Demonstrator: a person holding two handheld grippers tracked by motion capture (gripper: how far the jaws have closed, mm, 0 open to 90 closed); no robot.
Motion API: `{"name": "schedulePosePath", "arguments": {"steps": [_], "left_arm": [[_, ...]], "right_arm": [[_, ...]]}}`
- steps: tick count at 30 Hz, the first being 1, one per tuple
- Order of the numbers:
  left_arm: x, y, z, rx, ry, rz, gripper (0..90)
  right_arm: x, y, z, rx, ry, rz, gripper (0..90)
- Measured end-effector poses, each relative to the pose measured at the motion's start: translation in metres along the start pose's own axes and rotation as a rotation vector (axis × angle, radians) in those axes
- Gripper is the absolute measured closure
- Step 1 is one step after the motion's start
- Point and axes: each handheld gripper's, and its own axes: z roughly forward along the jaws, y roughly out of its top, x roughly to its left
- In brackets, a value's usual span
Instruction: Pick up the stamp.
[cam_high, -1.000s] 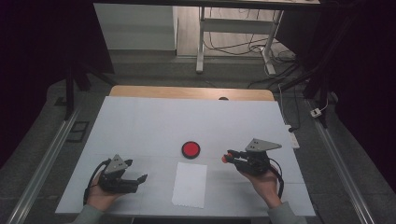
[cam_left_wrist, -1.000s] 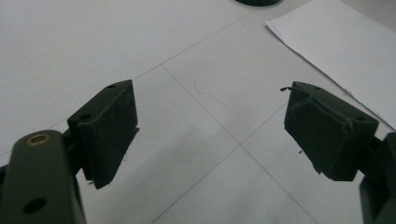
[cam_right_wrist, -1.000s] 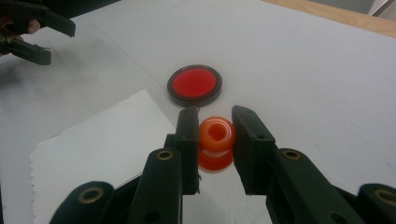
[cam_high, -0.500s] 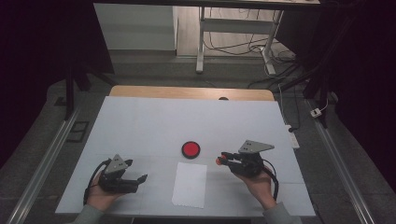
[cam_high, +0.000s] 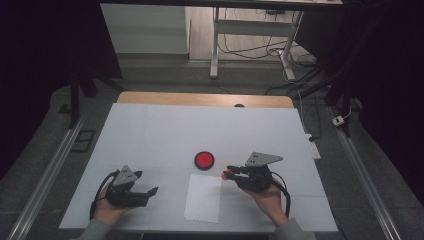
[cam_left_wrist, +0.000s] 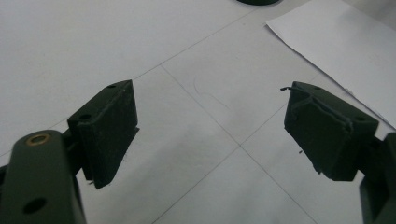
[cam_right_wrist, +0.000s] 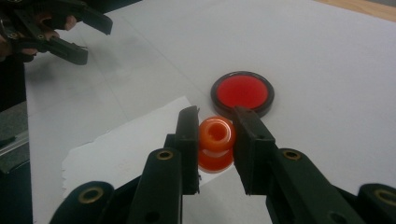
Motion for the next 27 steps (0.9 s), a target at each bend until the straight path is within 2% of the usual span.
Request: {"name": "schedulePosePath", "arguments": {"steps": [16, 27], "left_arm": [[0.0, 0.0, 0.0, -0.002, 0.002, -0.002, 17.8], [0.001, 0.0, -0.001, -0.004, 0.002, -0.005, 17.8]], "right_arm": [[0.018, 0.003, 0.023, 0.018, 0.049, -0.028, 71.4], [0.024, 0.006, 0.031, 0.015, 0.06, -0.031, 71.4]]}}
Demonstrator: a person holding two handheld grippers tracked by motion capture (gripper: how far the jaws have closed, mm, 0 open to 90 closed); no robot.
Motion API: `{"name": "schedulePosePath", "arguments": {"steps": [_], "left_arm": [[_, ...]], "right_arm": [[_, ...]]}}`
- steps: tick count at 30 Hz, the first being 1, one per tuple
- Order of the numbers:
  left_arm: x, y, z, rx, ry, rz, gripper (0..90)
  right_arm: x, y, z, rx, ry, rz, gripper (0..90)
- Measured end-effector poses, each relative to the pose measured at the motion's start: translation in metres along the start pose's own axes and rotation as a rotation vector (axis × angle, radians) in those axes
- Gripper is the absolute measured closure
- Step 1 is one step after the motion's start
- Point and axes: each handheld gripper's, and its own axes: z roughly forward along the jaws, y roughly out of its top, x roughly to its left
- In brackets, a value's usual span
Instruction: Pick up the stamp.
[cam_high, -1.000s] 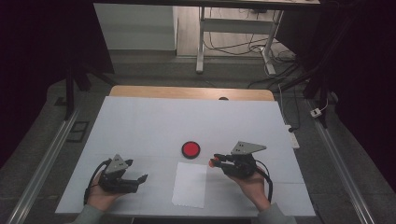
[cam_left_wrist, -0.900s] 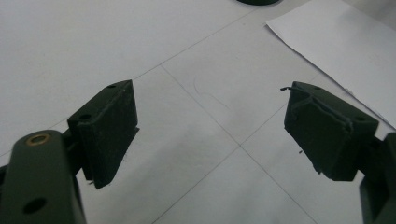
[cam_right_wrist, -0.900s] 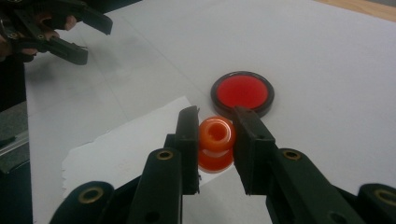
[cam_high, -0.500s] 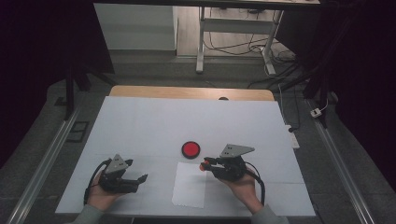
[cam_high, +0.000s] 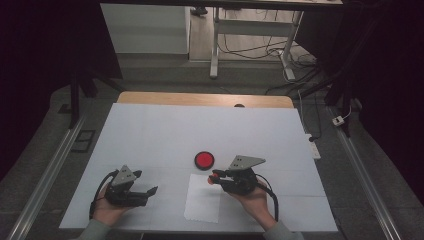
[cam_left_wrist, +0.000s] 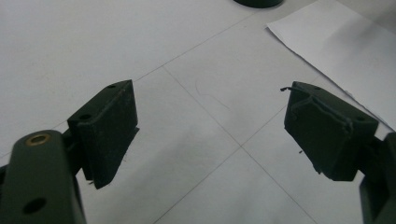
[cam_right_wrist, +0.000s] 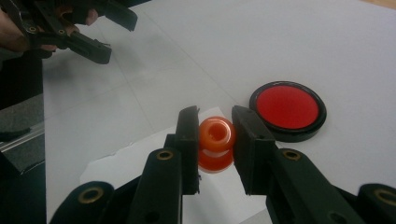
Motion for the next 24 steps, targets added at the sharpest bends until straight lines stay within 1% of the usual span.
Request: {"name": "schedulePosePath", "arguments": {"steps": [2, 5, 11, 15, 18, 24], "left_arm": [[0.0, 0.0002, 0.0009, 0.001, -0.001, 0.0, 17.8], [-0.0008, 0.0002, 0.0009, 0.002, -0.002, 0.003, 17.8], [-0.0012, 0.0005, 0.0016, 0.001, -0.006, -0.002, 17.8], [-0.0029, 0.0013, 0.0031, 0.003, -0.016, 0.001, 17.8], [-0.0034, 0.0021, 0.003, 0.0, -0.015, 0.003, 17.8], [-0.0045, 0.0038, 0.0041, 0.001, -0.019, 0.013, 17.8]], "right_arm": [[0.0007, -0.0003, 0.0026, 0.002, -0.001, 0.001, 71.5], [0.0019, -0.0007, 0.0048, 0.007, 0.011, 0.001, 71.4], [0.0035, 0.0, 0.0056, 0.008, 0.02, -0.004, 71.4], [0.0027, -0.0005, 0.0046, 0.002, 0.019, 0.001, 71.4], [0.003, -0.0008, 0.0038, 0.001, 0.011, 0.0, 71.4], [0.0034, -0.0007, 0.0029, 0.003, 0.011, -0.005, 71.4]]}}
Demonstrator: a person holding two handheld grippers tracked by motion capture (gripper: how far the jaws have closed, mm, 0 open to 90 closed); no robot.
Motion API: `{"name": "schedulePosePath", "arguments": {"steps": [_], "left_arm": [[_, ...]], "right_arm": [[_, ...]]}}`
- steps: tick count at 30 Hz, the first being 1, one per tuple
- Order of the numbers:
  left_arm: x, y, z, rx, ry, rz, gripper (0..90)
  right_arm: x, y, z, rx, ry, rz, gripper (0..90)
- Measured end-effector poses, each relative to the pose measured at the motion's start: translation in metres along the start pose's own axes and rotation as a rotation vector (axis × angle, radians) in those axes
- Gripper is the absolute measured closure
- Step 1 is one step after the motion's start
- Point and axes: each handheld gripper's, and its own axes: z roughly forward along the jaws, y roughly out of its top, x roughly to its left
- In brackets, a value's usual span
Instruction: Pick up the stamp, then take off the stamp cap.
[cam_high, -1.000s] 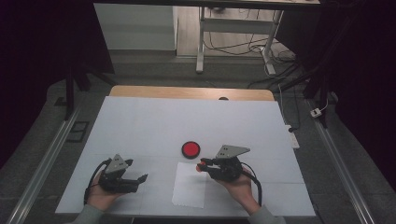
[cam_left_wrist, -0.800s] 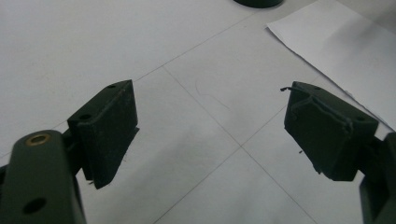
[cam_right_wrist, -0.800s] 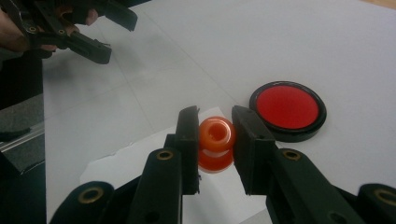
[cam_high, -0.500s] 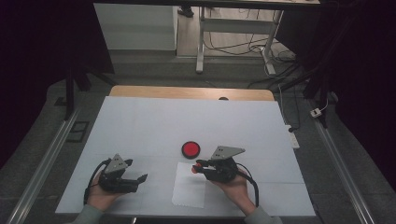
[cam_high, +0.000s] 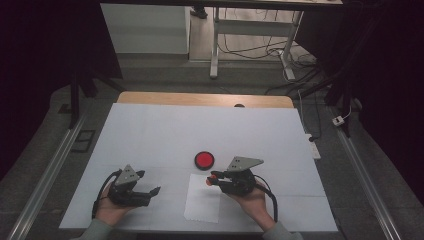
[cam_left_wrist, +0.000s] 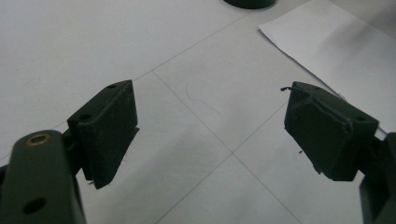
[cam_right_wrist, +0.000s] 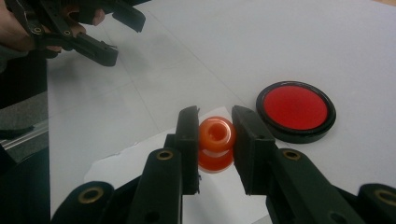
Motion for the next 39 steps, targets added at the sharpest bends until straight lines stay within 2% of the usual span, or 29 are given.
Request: {"name": "schedulePosePath", "arguments": {"steps": [11, 19, 33, 39], "left_arm": [[-0.009, 0.006, -0.001, -0.011, -0.002, 0.022, 17.7], [-0.017, 0.014, 0.005, -0.01, -0.022, 0.051, 17.5], [-0.026, 0.028, 0.011, -0.033, -0.054, 0.064, 17.5], [-0.031, 0.037, 0.017, -0.031, -0.07, 0.09, 17.7]], "right_arm": [[0.001, 0.001, 0.001, 0.0, 0.002, -0.005, 71.4], [0.0, 0.001, 0.0, -0.004, 0.005, -0.005, 71.4], [0.0, 0.0, -0.001, -0.005, 0.011, 0.0, 71.4], [-0.001, 0.0, -0.002, -0.005, 0.003, -0.004, 71.4]]}}
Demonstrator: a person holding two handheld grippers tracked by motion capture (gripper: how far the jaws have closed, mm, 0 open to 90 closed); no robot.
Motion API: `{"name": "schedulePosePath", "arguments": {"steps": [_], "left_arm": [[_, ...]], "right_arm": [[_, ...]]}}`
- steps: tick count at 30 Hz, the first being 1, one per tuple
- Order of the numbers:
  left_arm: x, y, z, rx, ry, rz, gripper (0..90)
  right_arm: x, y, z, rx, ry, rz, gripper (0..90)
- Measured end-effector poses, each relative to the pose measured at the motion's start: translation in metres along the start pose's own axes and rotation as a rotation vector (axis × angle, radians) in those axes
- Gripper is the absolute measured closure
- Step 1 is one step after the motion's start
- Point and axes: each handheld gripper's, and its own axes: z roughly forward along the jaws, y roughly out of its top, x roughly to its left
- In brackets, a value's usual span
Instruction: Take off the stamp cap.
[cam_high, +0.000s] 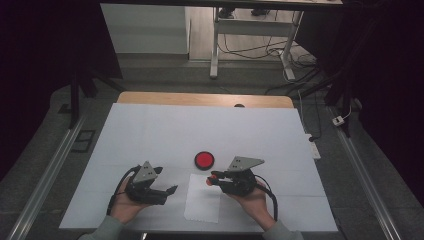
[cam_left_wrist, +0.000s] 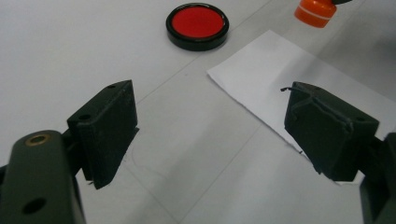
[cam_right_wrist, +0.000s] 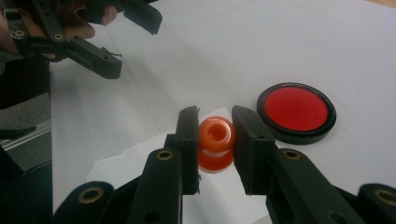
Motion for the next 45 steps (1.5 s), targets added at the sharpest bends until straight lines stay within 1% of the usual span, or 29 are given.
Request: {"name": "schedulePosePath", "arguments": {"steps": [7, 10, 13, 22, 36, 45], "left_arm": [[-0.001, 0.009, 0.01, 0.008, -0.019, 0.02, 17.9], [-0.003, 0.013, 0.014, 0.007, -0.031, 0.028, 18.0], [-0.004, 0.015, 0.018, 0.017, -0.039, 0.039, 18.0], [-0.006, 0.022, 0.023, 0.013, -0.062, 0.047, 18.0], [-0.017, 0.036, 0.04, 0.022, -0.098, 0.077, 18.0], [-0.021, 0.041, 0.048, 0.032, -0.114, 0.093, 18.0]], "right_arm": [[-0.001, 0.001, 0.001, -0.006, 0.006, 0.001, 71.4], [-0.001, 0.0, 0.001, 0.0, 0.006, -0.003, 71.4], [-0.001, 0.0, 0.001, 0.002, 0.0, -0.003, 71.4], [0.0, 0.0, 0.001, -0.001, -0.005, -0.006, 71.4], [-0.001, 0.001, 0.0, -0.009, -0.006, -0.009, 71.4], [-0.001, 0.001, 0.001, -0.008, -0.005, -0.009, 71.5]]}}
